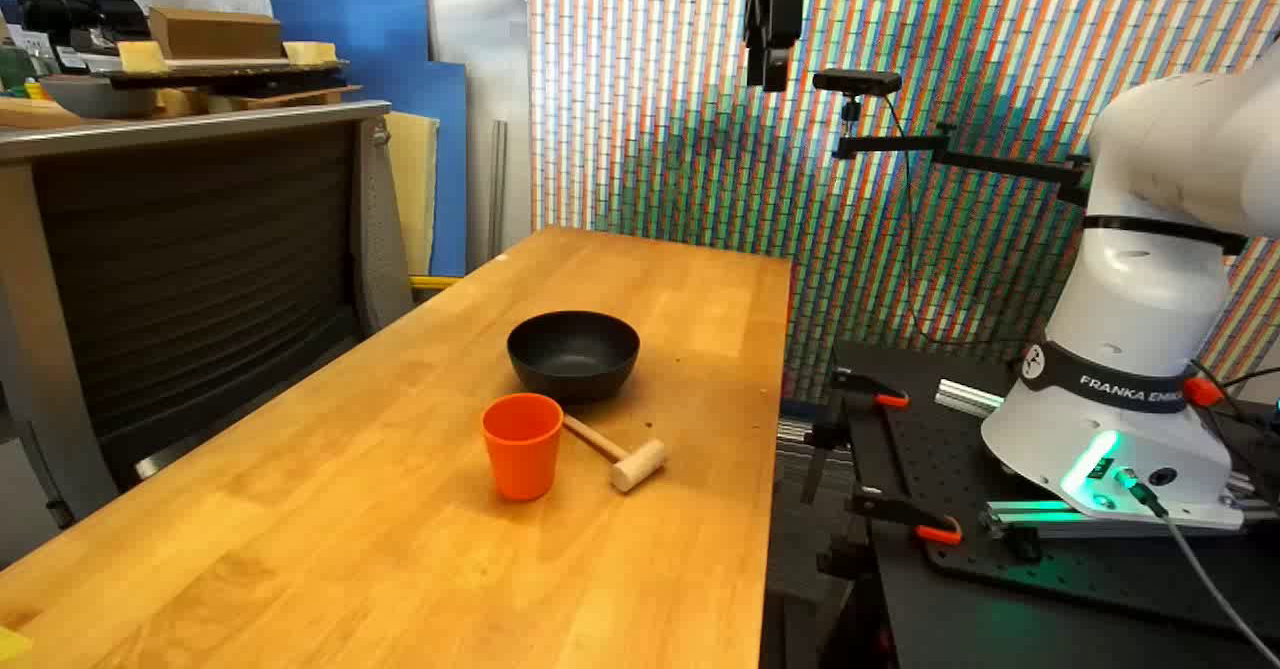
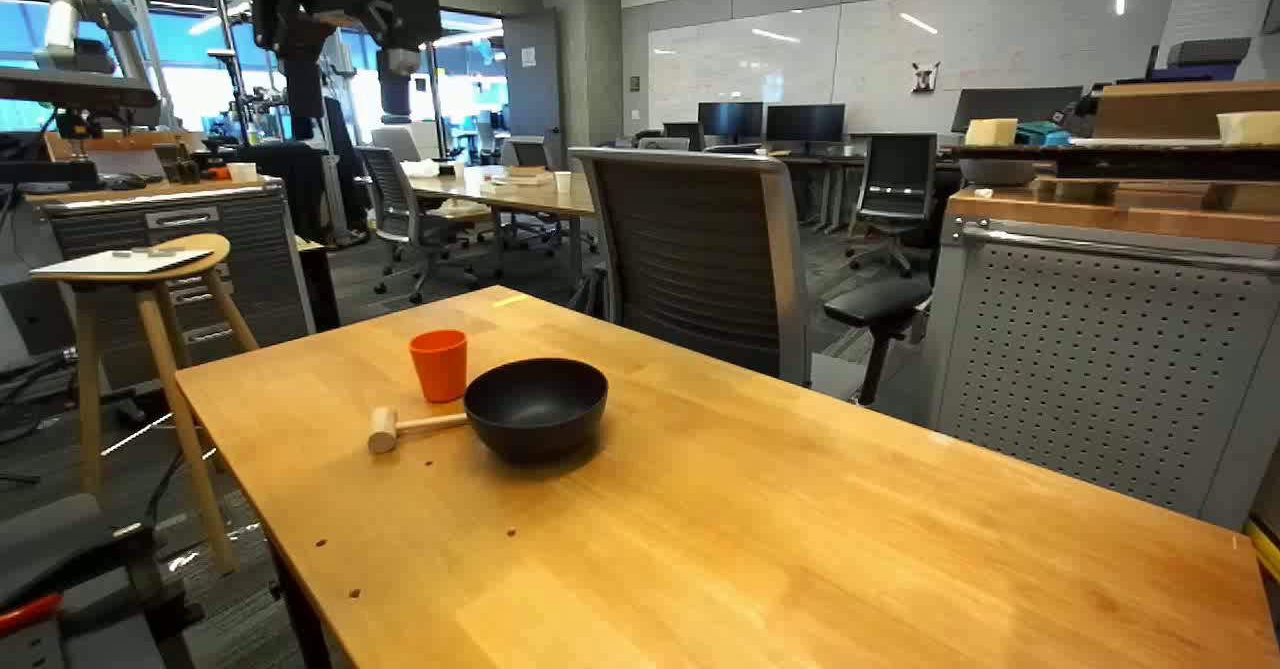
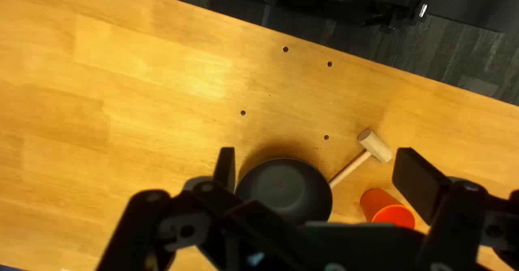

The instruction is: Put the orange cup in the black bowl

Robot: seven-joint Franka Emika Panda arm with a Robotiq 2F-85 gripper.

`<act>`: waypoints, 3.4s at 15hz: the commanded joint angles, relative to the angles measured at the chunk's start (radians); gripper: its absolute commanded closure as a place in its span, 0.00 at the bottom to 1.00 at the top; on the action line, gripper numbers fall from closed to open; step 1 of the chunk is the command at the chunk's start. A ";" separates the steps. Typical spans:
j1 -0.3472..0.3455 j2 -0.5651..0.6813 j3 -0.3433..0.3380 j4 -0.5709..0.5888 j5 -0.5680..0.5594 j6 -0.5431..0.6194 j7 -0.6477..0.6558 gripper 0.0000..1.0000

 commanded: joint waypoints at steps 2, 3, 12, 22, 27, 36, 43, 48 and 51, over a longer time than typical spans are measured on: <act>-0.004 0.000 0.003 0.006 0.002 -0.001 -0.001 0.00; -0.004 -0.002 0.003 0.009 0.002 -0.001 -0.001 0.00; 0.029 0.435 0.164 0.171 -0.022 0.256 0.327 0.00; 0.145 1.020 0.212 0.656 0.008 0.217 0.413 0.00; 0.143 1.160 0.207 0.795 0.064 0.137 0.409 0.00; 0.130 1.176 0.210 0.809 0.168 0.005 0.420 0.00; 0.156 1.198 0.202 0.749 0.139 0.066 0.431 0.58; 0.148 1.205 0.208 0.740 0.151 0.061 0.416 0.91; 0.140 1.179 0.208 0.730 0.155 0.065 0.410 0.99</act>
